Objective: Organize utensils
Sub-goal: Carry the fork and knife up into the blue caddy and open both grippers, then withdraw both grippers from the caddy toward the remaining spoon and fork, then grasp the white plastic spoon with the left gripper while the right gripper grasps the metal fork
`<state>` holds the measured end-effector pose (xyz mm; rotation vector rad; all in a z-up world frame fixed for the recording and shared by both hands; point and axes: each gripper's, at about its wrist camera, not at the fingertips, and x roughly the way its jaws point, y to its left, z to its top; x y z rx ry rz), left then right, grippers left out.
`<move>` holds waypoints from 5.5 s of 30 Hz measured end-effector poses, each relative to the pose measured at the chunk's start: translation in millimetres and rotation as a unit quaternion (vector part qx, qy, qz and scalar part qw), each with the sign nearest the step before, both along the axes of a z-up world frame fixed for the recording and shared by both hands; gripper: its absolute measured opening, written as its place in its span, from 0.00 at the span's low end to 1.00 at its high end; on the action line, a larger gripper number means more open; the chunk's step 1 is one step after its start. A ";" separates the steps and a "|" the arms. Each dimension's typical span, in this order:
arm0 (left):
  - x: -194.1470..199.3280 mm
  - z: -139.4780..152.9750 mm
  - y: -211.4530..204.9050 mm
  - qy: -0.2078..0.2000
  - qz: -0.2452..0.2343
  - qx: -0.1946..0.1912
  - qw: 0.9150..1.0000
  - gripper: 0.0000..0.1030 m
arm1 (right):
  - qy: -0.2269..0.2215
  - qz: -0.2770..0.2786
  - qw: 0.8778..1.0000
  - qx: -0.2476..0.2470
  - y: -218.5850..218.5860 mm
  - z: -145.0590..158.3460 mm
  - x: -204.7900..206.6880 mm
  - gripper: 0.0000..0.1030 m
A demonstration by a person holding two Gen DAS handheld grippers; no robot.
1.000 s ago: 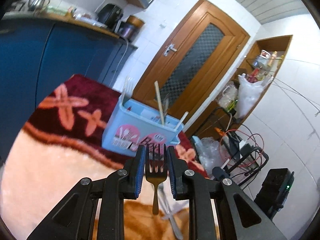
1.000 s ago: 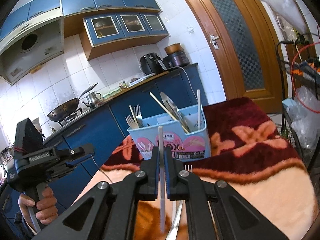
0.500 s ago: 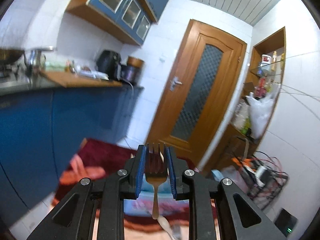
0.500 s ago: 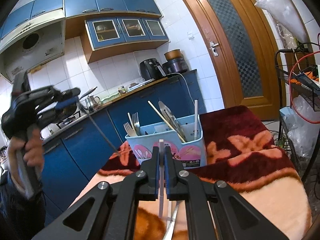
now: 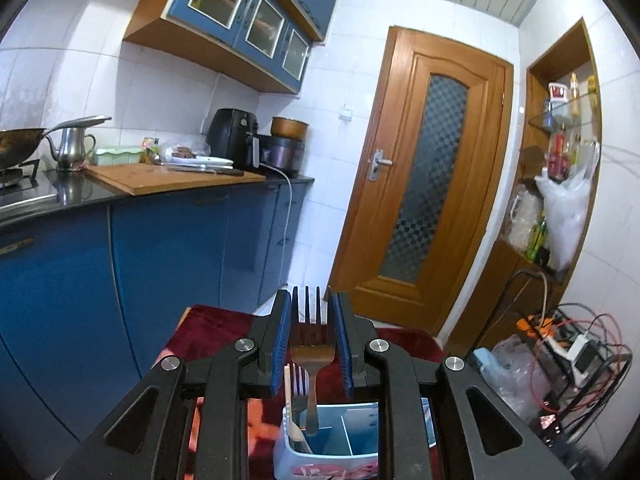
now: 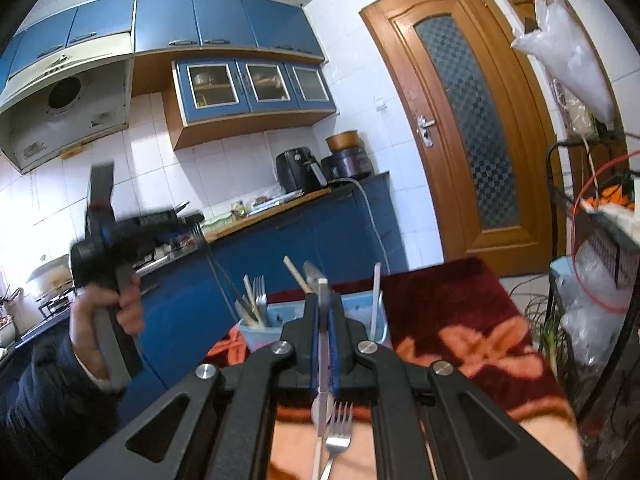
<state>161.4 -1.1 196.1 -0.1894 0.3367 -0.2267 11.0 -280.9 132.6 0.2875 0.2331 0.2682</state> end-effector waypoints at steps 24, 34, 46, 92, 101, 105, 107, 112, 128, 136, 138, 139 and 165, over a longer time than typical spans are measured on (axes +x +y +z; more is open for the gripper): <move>31.3 -83.3 -16.3 0.072 -0.040 -0.001 0.997 0.21 | -0.004 -0.039 0.994 -0.105 30.5 -2.7 100.2 0.06; 14.2 -82.1 -20.6 0.070 -0.059 -0.004 0.996 0.48 | 0.032 -0.013 0.998 -0.046 18.5 -19.9 107.3 0.31; -36.8 -73.2 -21.8 0.080 -0.066 0.023 0.994 0.53 | 0.059 -0.011 0.998 -0.024 15.0 -16.0 67.2 0.31; -86.8 -168.6 7.5 0.208 0.018 0.089 0.974 0.53 | 0.279 0.042 0.958 -0.051 41.3 -119.3 55.5 0.39; -83.0 -177.6 11.6 0.223 0.018 0.085 0.971 0.53 | 0.299 0.050 0.951 -0.059 48.1 -131.5 84.4 0.39; -80.7 -179.5 12.2 0.226 0.017 0.082 0.971 0.53 | 0.300 0.056 0.951 -0.056 48.3 -133.9 93.2 0.39; -80.3 -180.8 11.6 0.228 0.016 0.081 0.970 0.53 | 0.296 0.060 0.952 -0.053 47.2 -133.9 96.3 0.39; -79.6 -182.1 9.6 0.232 0.015 0.080 0.969 0.53 | 0.293 0.071 0.953 -0.026 40.4 -134.9 97.0 0.24; -74.9 -172.2 -24.0 0.236 -0.023 0.092 0.967 0.53 | 0.256 0.007 0.964 -0.077 21.8 -118.7 71.7 0.24; -52.0 -176.7 -55.5 0.261 -0.063 0.065 0.961 0.53 | 0.270 0.001 0.959 -0.079 -2.3 -126.8 72.4 0.24; -45.1 -179.9 -61.3 0.272 -0.068 0.058 0.958 0.53 | 0.272 0.003 0.959 -0.079 -3.4 -127.3 71.9 0.24; -40.5 -182.6 -64.3 0.280 -0.072 0.052 0.956 0.53 | 0.272 0.004 0.959 -0.079 -3.9 -127.1 72.0 0.24; -3.7 -203.3 -108.8 0.356 -0.121 0.030 0.926 0.26 | 0.264 0.008 0.963 -0.051 -19.3 -122.4 64.0 0.24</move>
